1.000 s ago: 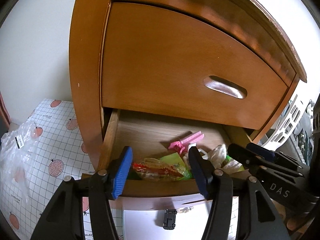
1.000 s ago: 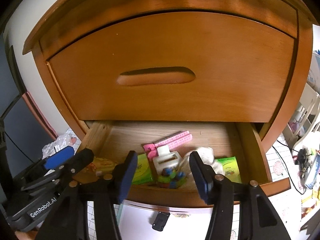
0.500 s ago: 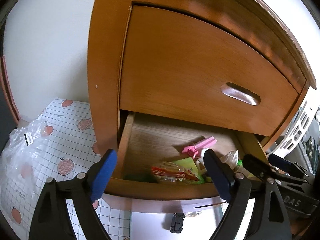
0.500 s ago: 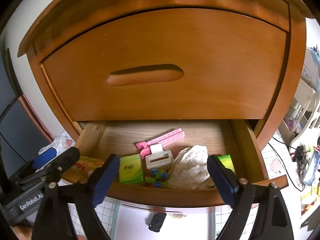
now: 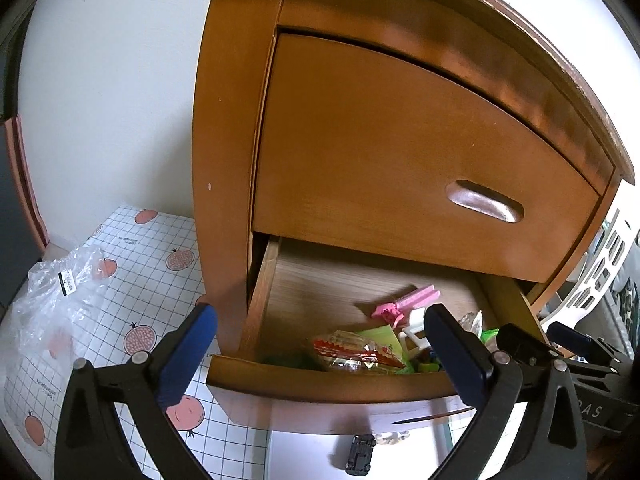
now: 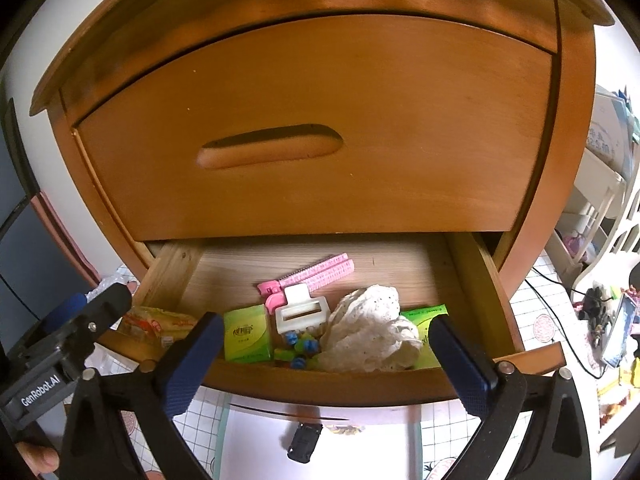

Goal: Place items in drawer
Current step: 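Withdraw both open tools from the drawer back over the tray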

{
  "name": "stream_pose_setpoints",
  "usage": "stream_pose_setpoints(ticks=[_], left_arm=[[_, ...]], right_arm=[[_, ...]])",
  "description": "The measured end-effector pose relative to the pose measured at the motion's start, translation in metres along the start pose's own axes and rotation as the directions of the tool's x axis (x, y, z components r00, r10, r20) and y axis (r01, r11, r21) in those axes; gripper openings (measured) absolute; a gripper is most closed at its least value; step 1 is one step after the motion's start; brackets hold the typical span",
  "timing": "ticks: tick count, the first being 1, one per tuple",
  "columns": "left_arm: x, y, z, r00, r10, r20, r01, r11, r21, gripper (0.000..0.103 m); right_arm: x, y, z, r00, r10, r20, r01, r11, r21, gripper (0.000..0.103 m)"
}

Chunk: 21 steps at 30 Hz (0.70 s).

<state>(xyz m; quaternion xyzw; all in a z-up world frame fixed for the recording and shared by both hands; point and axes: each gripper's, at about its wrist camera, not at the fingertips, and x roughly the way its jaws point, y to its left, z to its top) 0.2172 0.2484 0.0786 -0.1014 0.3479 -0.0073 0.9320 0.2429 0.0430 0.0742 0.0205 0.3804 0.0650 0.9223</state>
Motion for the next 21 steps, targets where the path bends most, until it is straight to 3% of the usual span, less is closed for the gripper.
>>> stream_pose_setpoints(ticks=[11, 21], left_arm=[[-0.007, -0.003, -0.001, 1.000, 0.000, 0.001, 0.000, 1.000, 0.005, 0.103], [-0.038, -0.011, -0.016, 0.999, -0.050, 0.022, 0.050, 0.999, -0.005, 0.103]], right_arm=[[-0.008, -0.003, 0.002, 1.000, 0.000, 0.009, 0.000, 1.000, 0.007, 0.103], [-0.034, -0.011, -0.012, 0.999, 0.013, 0.036, -0.013, 1.000, 0.011, 0.103]])
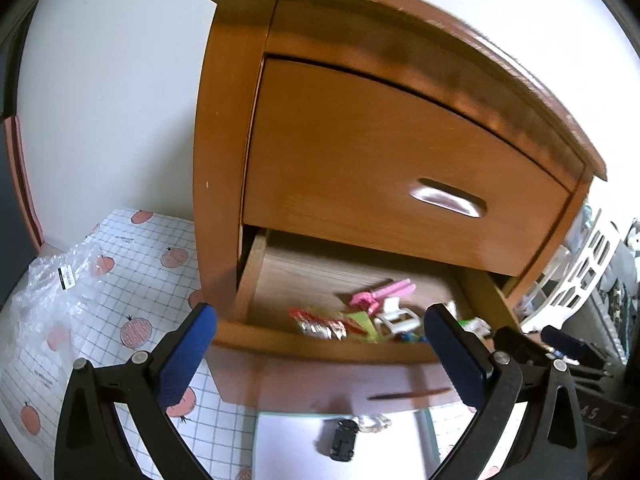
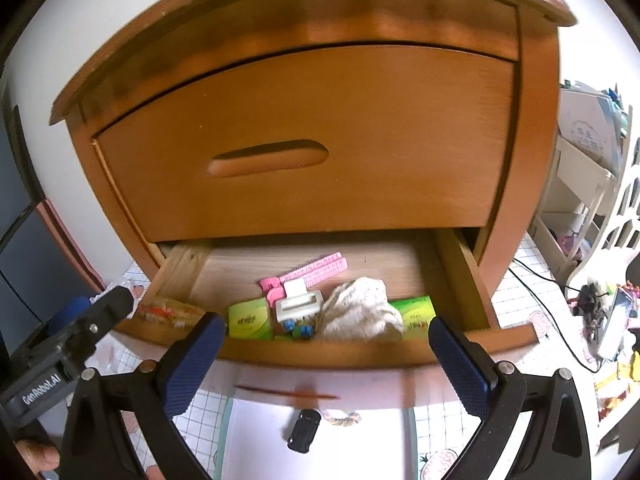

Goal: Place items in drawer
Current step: 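Withdraw both open tools from the drawer back over the tray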

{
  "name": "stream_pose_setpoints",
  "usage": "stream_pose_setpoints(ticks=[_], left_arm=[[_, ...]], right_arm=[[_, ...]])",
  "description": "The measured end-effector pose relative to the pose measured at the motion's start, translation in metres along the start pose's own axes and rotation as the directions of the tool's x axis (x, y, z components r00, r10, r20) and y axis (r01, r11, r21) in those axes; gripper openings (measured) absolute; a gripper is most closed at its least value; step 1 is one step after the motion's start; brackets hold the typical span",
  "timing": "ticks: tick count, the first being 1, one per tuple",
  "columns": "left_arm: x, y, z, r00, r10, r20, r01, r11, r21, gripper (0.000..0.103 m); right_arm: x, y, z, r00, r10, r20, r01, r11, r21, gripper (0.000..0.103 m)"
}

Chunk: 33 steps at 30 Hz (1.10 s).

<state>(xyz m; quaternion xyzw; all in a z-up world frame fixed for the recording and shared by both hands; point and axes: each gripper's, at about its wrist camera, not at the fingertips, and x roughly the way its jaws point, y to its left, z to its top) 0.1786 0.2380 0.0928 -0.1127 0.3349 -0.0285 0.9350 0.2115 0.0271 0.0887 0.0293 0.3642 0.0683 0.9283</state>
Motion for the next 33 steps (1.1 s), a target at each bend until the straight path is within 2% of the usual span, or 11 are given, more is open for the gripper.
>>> stream_pose_setpoints(ticks=[6, 12, 17, 25, 33], left_arm=[[-0.016, -0.006, -0.028, 0.999, -0.037, -0.019, 0.037, 0.999, 0.016, 0.103], [-0.010, -0.008, -0.065, 0.994, -0.047, -0.103, 0.049, 0.999, 0.018, 0.103], [0.007, -0.013, -0.095, 0.984, -0.028, -0.177, 0.039, 0.998, 0.055, 0.103], [0.032, -0.011, -0.132, 0.973, -0.046, -0.227, 0.058, 0.997, 0.047, 0.103], [0.057, -0.012, -0.167, 0.951, 0.005, -0.310, 0.022, 0.996, 0.084, 0.103]], right_arm=[[-0.018, -0.010, -0.029, 1.000, 0.004, 0.005, -0.004, 1.000, 0.005, 0.103], [-0.020, -0.021, -0.064, 1.000, -0.013, -0.020, 0.014, 1.000, 0.020, 0.103], [-0.006, -0.031, -0.086, 0.998, -0.024, -0.063, 0.027, 0.999, 0.040, 0.103], [0.027, -0.045, -0.119, 0.990, -0.029, -0.139, 0.039, 0.997, 0.071, 0.103], [0.062, -0.059, -0.145, 0.978, -0.028, -0.206, 0.051, 0.993, 0.105, 0.103]])
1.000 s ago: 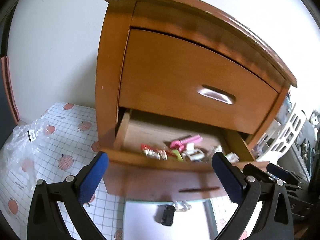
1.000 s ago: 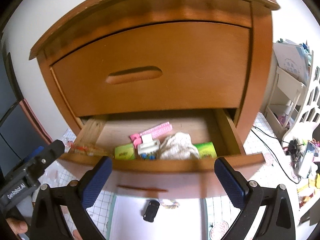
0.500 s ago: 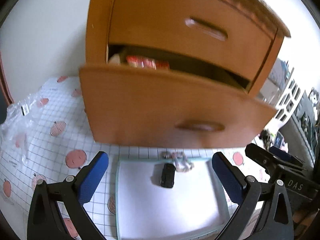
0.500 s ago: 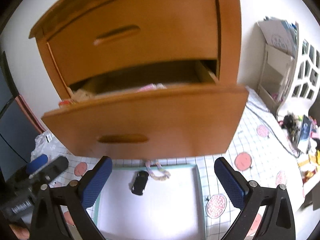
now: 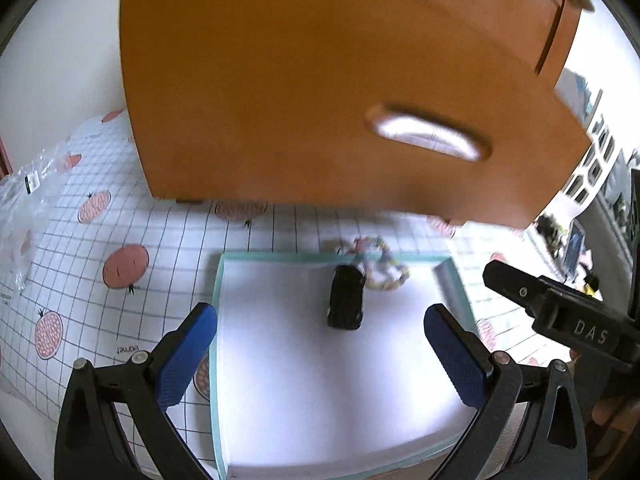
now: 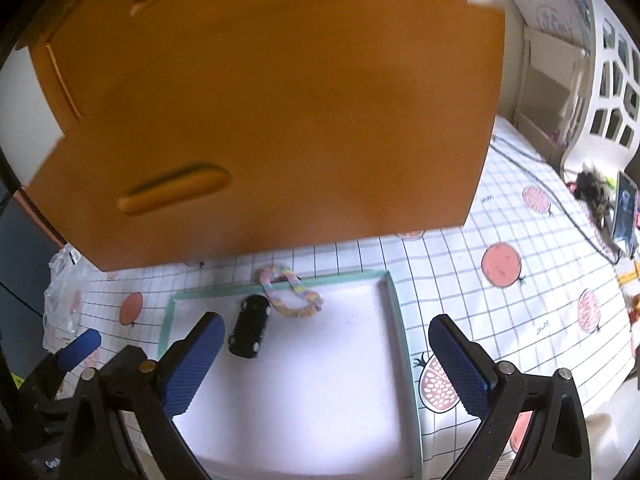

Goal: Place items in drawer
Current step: 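Withdraw both open tools from the drawer back over the tray, then grasp the rainbow pipe-cleaner loop with the right tool while the left tool grasps the black toy car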

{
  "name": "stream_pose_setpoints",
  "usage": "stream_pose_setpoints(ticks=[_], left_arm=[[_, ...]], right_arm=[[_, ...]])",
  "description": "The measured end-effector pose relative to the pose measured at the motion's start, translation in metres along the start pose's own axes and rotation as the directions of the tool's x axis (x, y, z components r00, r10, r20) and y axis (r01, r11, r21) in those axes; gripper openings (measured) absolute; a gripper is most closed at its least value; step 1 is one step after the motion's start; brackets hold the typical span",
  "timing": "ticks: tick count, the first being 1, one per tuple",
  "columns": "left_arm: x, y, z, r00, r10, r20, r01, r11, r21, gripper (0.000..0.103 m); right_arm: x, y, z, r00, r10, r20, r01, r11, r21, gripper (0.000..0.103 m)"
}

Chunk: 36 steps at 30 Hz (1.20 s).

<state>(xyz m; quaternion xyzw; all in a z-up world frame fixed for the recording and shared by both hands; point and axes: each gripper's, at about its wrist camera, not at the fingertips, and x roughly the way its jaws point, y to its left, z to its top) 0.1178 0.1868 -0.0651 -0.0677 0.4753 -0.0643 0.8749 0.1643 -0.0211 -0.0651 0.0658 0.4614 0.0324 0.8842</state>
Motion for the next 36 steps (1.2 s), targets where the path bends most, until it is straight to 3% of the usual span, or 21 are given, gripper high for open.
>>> stream_pose_setpoints(ticks=[10, 23, 26, 28, 34, 36], left_arm=[[0.042, -0.003, -0.018, 0.996, 0.058, -0.073, -0.055, 0.998, 0.037, 0.103], [0.092, -0.001, -0.014, 0.989, 0.055, -0.138, -0.050, 0.998, 0.036, 0.102], [0.099, -0.003, -0.013, 0.989, 0.054, -0.136, -0.047, 0.998, 0.051, 0.100], [0.104, -0.005, -0.011, 0.989, 0.049, -0.141, -0.041, 0.997, 0.063, 0.093], [0.111, -0.007, -0.005, 0.989, 0.041, -0.141, -0.032, 0.997, 0.071, 0.089], [0.113, -0.010, -0.003, 0.989, 0.042, -0.140, -0.030, 0.996, 0.088, 0.082]], right_arm=[[0.044, -0.019, -0.021, 0.996, 0.000, -0.086, 0.005, 0.999, 0.053, 0.103], [0.073, -0.021, -0.024, 0.994, 0.050, -0.101, -0.044, 0.997, 0.065, 0.103], [0.080, -0.023, -0.022, 0.993, 0.059, -0.101, -0.052, 0.996, 0.071, 0.097], [0.084, -0.024, -0.020, 0.993, 0.067, -0.095, -0.061, 0.996, 0.069, 0.092], [0.100, -0.019, -0.016, 0.993, 0.074, -0.094, -0.073, 0.997, 0.017, 0.079], [0.102, -0.016, -0.016, 0.993, 0.069, -0.091, -0.071, 0.997, -0.009, 0.073]])
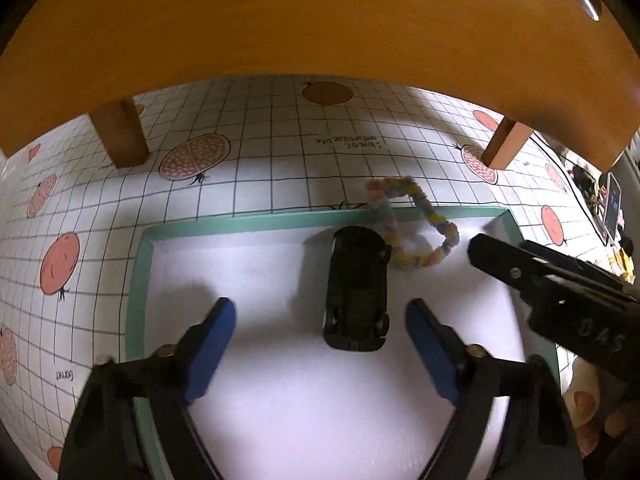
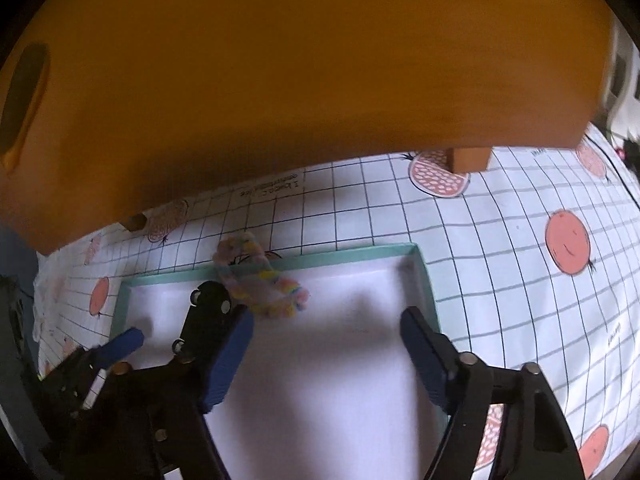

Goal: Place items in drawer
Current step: 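Grasp the rainbow pipe-cleaner loop with the right tool while the left tool grasps the black toy car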

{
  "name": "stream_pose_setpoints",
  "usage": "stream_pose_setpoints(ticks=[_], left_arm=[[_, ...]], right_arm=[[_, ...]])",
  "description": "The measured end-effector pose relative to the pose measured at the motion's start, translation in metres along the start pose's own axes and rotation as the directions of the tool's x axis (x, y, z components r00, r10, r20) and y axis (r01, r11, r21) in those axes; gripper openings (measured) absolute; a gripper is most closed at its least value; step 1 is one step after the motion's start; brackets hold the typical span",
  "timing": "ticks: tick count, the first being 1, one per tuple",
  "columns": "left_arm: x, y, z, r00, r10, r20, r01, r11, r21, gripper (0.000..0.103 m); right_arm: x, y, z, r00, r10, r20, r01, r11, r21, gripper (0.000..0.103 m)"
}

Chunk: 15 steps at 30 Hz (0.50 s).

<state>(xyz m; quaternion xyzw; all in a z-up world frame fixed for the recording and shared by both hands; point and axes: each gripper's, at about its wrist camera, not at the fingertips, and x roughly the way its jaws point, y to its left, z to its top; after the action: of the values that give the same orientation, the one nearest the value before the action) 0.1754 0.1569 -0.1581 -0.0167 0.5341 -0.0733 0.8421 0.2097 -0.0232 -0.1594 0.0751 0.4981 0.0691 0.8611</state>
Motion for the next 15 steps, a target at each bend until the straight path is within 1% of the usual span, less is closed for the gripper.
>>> stream_pose_setpoints(ticks=[3, 7, 11, 14, 15], left_arm=[[0.002, -0.001, 0.002, 1.000, 0.005, 0.000, -0.005, 1.000, 0.003, 0.082], [0.003, -0.001, 0.003, 1.000, -0.006, 0.005, 0.006, 1.000, 0.004, 0.081], [0.008, -0.004, 0.005, 1.000, -0.007, -0.004, 0.007, 1.000, 0.024, 0.072], [0.012, -0.006, 0.005, 1.000, -0.009, -0.013, 0.009, 1.000, 0.021, 0.071], [0.012, -0.005, 0.005, 1.000, -0.013, -0.015, 0.013, 1.000, 0.017, 0.069]], right_arm=[[0.007, 0.003, 0.001, 1.000, -0.016, -0.001, 0.016, 0.999, -0.037, 0.070], [0.015, 0.004, 0.000, 1.000, -0.018, -0.015, 0.017, 0.998, -0.052, 0.058], [0.022, 0.010, 0.001, 0.999, -0.032, -0.011, 0.031, 0.995, -0.096, 0.057], [0.025, 0.013, 0.001, 1.000, -0.027, -0.014, 0.026, 0.994, -0.111, 0.055], [0.026, 0.015, 0.001, 1.000, -0.028, -0.012, 0.027, 0.993, -0.119, 0.055]])
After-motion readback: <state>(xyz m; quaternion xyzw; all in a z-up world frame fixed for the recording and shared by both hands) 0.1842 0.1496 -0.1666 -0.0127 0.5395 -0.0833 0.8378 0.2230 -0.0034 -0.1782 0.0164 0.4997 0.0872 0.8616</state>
